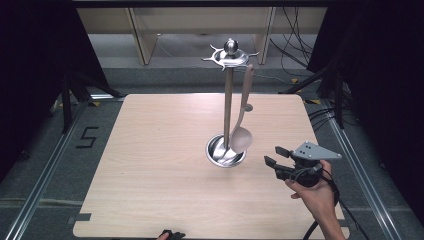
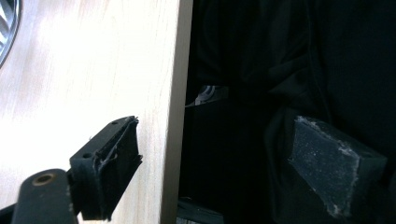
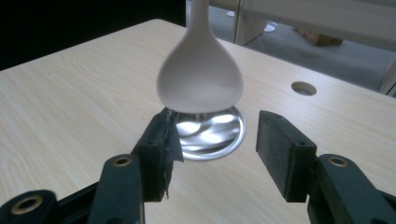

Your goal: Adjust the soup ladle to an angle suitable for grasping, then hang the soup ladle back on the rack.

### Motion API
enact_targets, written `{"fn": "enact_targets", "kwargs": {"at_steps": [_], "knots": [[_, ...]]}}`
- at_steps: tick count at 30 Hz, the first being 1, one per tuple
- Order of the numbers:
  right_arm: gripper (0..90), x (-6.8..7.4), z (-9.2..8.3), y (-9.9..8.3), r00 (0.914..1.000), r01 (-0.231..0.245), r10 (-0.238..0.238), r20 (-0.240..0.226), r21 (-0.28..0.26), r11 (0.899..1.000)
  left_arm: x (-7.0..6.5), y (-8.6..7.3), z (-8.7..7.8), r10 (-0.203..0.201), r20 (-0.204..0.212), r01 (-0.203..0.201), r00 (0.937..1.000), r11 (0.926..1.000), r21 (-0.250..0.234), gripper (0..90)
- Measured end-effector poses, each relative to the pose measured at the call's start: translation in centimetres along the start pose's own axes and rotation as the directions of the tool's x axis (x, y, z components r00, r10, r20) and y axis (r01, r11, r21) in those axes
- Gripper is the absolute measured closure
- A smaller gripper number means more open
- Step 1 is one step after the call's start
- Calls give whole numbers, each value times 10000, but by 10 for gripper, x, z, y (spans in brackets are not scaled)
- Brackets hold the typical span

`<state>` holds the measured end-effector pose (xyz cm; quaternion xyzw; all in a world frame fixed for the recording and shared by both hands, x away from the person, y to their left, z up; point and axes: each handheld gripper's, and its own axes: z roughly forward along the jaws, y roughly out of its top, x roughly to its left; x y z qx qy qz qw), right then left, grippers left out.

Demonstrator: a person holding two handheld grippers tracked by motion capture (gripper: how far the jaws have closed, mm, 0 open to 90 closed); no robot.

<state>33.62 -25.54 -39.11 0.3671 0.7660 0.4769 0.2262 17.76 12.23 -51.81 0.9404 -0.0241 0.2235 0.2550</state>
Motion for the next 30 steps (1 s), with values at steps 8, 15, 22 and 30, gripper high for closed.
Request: {"fn": "enact_targets", "kwargs": {"at_steps": [8,15,22,30], "knots": [[468,-9,1,-19,9999,-124,122,34,490,9987,2,0,-1,-47,-54,47,10000,10000,-8,149],[462,-6,5,-33,9996,-267,264,44,977,9949,4,2,-1,47,131,-48,9999,9999,88,150],[457,-6,9,-46,10000,-3,12,-62,1343,9909,4,2,-2,-7,388,1,9992,9999,151,150],[450,-1,5,-55,9999,-140,153,-64,1688,9856,3,0,-2,-51,-90,51,9999,10000,-45,150]]}}
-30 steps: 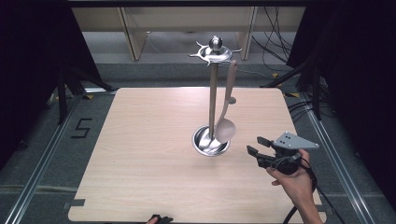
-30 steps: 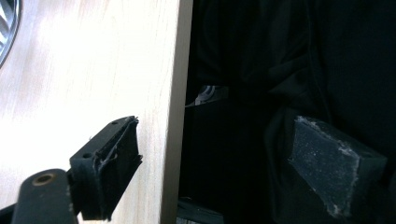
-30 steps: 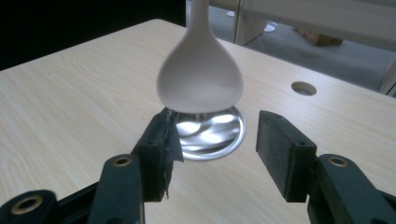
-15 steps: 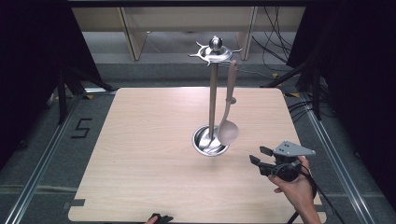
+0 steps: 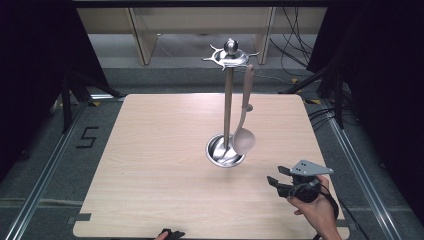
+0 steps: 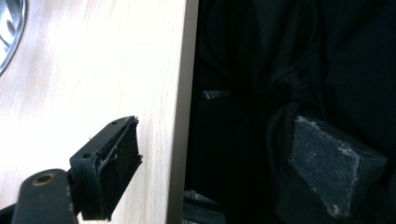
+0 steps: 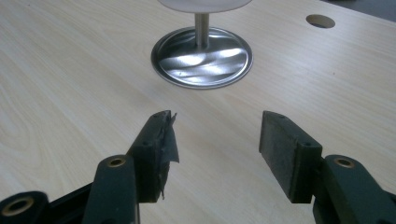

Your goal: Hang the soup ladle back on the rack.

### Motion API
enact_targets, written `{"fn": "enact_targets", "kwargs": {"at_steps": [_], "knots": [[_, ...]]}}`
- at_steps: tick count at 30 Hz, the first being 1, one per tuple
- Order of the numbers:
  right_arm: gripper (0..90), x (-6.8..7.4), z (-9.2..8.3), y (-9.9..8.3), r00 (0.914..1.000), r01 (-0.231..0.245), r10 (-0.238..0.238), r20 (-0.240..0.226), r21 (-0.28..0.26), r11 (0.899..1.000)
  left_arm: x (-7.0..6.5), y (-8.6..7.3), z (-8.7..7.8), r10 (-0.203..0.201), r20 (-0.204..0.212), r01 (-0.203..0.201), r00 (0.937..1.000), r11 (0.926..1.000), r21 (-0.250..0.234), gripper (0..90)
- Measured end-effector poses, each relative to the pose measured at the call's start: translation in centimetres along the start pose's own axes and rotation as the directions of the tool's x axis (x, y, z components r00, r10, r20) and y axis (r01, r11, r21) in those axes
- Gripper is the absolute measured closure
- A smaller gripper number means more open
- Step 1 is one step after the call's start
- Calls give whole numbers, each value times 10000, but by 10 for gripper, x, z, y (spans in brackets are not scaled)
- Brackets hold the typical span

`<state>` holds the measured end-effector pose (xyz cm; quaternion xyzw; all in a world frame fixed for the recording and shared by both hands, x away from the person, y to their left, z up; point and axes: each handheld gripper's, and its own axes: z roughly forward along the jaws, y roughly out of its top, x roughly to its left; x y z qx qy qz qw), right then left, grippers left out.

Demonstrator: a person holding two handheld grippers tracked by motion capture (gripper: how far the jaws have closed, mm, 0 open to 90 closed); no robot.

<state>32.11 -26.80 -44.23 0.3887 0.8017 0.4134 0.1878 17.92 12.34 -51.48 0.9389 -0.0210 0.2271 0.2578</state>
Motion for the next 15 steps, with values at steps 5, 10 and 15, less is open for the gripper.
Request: {"fn": "enact_targets", "kwargs": {"at_steps": [5,10,15], "knots": [[448,-1,-2,-5,10000,87,-87,-27,35,10000,-1,0,0,93,-8,-93,10000,9999,101,149],[446,0,-4,-9,10000,-45,45,25,175,9998,-2,0,-1,81,-44,-81,10000,10000,59,150],[443,0,-6,-13,9999,114,-113,-31,266,9996,-3,0,-1,85,-167,-86,9998,9999,-78,149]]}}
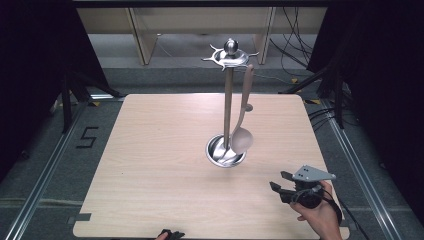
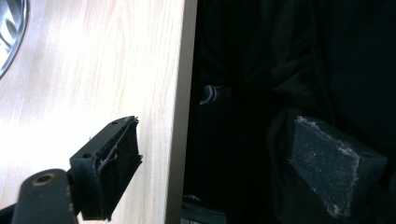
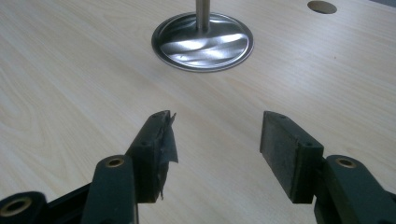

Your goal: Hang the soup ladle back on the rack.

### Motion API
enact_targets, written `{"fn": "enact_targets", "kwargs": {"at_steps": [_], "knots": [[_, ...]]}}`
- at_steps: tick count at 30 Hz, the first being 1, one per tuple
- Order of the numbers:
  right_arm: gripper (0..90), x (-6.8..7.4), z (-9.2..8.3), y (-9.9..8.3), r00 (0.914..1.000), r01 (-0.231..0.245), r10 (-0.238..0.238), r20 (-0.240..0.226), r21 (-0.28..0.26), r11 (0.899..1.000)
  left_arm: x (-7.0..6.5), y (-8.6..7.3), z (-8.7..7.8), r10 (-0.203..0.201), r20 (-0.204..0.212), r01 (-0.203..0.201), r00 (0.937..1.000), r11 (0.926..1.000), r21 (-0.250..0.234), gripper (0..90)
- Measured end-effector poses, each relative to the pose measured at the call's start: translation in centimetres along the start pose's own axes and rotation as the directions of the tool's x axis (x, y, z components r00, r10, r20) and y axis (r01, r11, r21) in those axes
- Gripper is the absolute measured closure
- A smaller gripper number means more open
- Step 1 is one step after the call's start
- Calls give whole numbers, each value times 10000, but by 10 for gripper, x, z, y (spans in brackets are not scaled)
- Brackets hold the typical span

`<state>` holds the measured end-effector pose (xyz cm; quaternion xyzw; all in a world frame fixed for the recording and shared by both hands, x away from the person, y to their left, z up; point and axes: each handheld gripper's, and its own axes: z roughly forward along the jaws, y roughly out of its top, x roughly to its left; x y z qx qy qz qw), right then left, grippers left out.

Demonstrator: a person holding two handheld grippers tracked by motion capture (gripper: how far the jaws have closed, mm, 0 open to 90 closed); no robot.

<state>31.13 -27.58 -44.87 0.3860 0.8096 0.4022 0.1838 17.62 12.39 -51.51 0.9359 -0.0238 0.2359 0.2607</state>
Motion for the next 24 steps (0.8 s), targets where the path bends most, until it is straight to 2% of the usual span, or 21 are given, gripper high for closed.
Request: {"fn": "enact_targets", "kwargs": {"at_steps": [1,3,6,8,10,11,13,14,15,17,19,20,21,22,23,24], "knots": [[442,3,0,-1,9995,-316,316,27,6,9995,0,0,0,1,13,-1,10000,10000,6,149],[442,1,0,-3,10000,28,-28,17,38,10000,-1,0,1,18,2,-18,10000,10000,17,149],[440,4,0,-6,9997,-230,230,-13,145,9996,0,0,0,40,133,-41,9999,9999,103,149],[438,4,0,-8,10000,-22,23,-41,181,9998,0,0,0,43,125,-44,9999,9999,101,149],[438,5,0,-9,9999,-87,89,-67,199,9998,0,0,0,-7,44,7,10000,10000,28,149],[437,3,1,-10,9997,229,-229,-41,82,9997,0,0,0,1,35,-2,10000,10000,20,149],[434,8,-1,-12,9998,-184,188,-116,335,9993,0,0,0,8,73,-8,10000,10000,66,149],[431,6,0,-12,9999,22,-17,-151,308,9995,0,0,0,-3,76,3,10000,10000,63,149],[427,9,0,-13,9999,-77,79,-97,222,9997,0,0,0,-4,81,4,10000,10000,51,149],[414,7,0,-15,9996,227,-225,-164,153,9996,0,0,-1,77,122,-78,9999,9999,133,150],[406,10,-1,-17,9998,120,-115,-165,288,9995,0,0,0,-6,36,6,10000,10000,10,149],[404,13,-2,-18,9995,-281,286,-113,381,9989,0,-1,0,3,36,-3,10000,10000,30,149],[400,10,-1,-19,9998,63,-57,-216,263,9996,0,-1,0,-1,50,1,10000,10000,28,150],[398,11,-2,-21,9999,48,-43,-158,355,9994,0,0,0,60,176,-63,9998,9998,168,149],[396,10,-2,-21,9997,223,-221,-111,237,9995,0,0,0,25,136,-27,9999,9999,129,149],[395,11,-2,-23,9998,150,-146,-146,315,9994,0,0,0,-13,107,12,9999,10000,75,149]]}}
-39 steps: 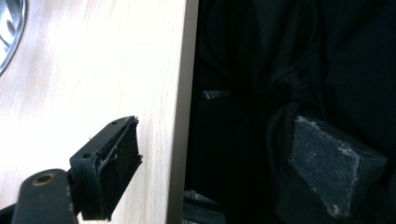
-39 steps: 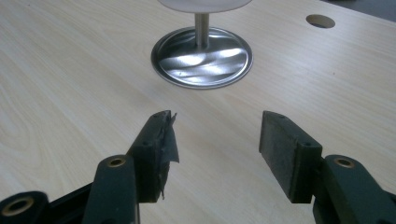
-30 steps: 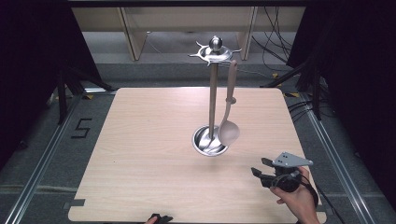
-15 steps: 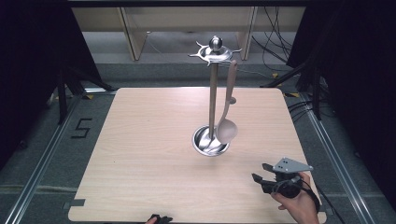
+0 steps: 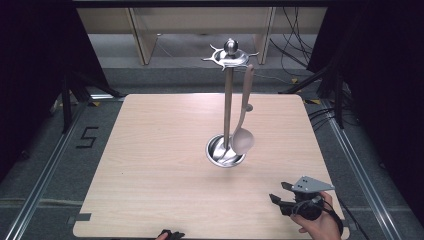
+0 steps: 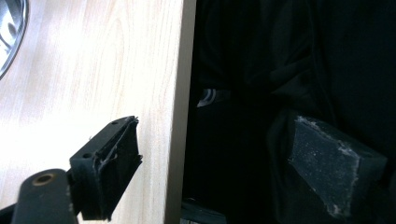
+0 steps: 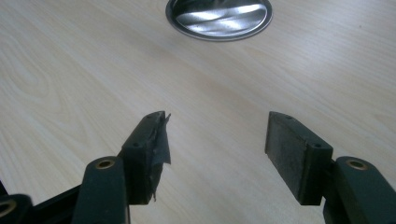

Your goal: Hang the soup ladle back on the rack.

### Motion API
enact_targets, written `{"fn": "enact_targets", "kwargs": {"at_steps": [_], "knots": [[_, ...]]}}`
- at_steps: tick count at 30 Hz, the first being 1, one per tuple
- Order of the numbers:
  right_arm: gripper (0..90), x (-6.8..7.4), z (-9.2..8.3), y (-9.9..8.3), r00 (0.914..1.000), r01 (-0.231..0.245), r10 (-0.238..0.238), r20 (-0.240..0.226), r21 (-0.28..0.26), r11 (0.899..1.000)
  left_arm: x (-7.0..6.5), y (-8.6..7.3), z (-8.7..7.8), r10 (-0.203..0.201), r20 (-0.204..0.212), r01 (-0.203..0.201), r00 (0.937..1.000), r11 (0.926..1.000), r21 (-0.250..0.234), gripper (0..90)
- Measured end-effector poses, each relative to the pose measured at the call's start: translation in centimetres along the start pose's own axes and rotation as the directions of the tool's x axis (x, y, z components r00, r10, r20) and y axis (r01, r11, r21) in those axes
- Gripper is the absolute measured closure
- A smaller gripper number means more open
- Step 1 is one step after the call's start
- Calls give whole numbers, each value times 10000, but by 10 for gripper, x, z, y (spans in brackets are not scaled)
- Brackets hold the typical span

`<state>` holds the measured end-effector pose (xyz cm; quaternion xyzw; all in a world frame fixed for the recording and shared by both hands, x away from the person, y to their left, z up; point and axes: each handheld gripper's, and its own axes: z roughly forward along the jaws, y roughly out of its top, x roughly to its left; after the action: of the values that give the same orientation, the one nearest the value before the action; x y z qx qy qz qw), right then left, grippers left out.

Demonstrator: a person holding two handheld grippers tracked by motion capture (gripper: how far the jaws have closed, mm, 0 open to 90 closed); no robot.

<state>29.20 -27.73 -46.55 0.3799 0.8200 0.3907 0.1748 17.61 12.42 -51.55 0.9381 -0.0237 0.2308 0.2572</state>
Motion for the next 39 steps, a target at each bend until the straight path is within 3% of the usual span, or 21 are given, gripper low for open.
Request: {"fn": "enact_targets", "kwargs": {"at_steps": [3,4,6,8,9,14,15,16,17,19,20,23,25,29,30,39], "knots": [[393,3,-2,-3,9997,-253,254,-52,170,9995,0,0,0,2,-58,-3,10000,10000,-61,149],[392,1,-1,-4,9997,12,-9,-253,117,9999,0,0,0,0,-13,0,10000,10000,-1,149],[391,4,-3,-7,10000,-33,34,-43,103,9999,0,0,0,-9,-5,9,10000,10000,-2,150],[389,4,-4,-8,10000,22,-22,-65,122,9999,0,0,0,-19,-60,19,10000,10000,-60,150],[387,6,-5,-9,9998,-192,193,-70,168,9997,0,0,0,7,-80,-7,10000,10000,-63,150],[382,6,-8,-14,9999,-105,106,-34,158,9998,0,0,0,3,41,-3,10000,10000,54,149],[382,6,-7,-15,9999,-41,42,-95,128,9999,0,0,0,12,-87,-13,10000,10000,-50,149],[380,9,-9,-16,9991,-430,432,-57,222,9988,0,0,0,5,-79,-5,10000,10000,-54,149],[379,7,-8,-17,9999,-123,124,-66,188,9997,0,0,0,12,-80,-12,10000,10000,-51,150],[377,9,-9,-19,9991,-398,402,-129,314,9987,0,0,0,-4,-65,3,10000,10000,-55,149],[377,8,-9,-19,9998,-190,191,-30,230,9996,0,0,0,7,-54,-7,10000,10000,-46,149],[376,9,-10,-21,9996,-260,264,-129,318,9992,0,0,0,-13,-38,13,10000,10000,-46,149],[375,9,-10,-22,9999,-56,58,-86,208,9998,0,0,0,-13,-40,13,10000,10000,-44,149],[371,10,-11,-24,9999,-136,138,-72,275,9995,0,0,1,-21,-38,21,10000,10000,-40,149],[371,12,-12,-25,9993,-353,357,-107,334,9988,0,0,1,-25,-39,25,10000,10000,-40,150],[362,13,-13,-30,9996,-147,155,-220,354,9993,0,0,1,-9,-118,8,9999,10000,-76,150]]}}
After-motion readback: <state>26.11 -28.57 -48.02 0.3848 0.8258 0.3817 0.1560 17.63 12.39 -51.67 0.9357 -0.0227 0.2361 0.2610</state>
